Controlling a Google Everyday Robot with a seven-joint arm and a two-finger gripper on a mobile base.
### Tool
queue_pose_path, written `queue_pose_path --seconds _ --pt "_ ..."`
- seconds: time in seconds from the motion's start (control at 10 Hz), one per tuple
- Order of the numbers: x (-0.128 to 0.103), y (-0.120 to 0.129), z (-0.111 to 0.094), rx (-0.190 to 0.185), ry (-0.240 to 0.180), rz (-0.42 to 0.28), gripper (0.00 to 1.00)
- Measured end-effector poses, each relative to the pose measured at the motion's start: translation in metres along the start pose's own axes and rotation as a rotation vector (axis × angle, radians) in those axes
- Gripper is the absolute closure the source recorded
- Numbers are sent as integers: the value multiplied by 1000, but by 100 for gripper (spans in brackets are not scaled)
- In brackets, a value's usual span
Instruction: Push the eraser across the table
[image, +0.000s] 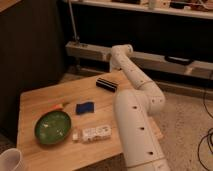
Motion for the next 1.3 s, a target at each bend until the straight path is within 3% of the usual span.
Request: queue_pose_path --seconds 0.1,0.5,1.3 --pt "-2 8 1 -18 9 -17 100" --pt "8 9 6 -12 54 -41 100" --pt "-3 24 26 -51 32 -155 100"
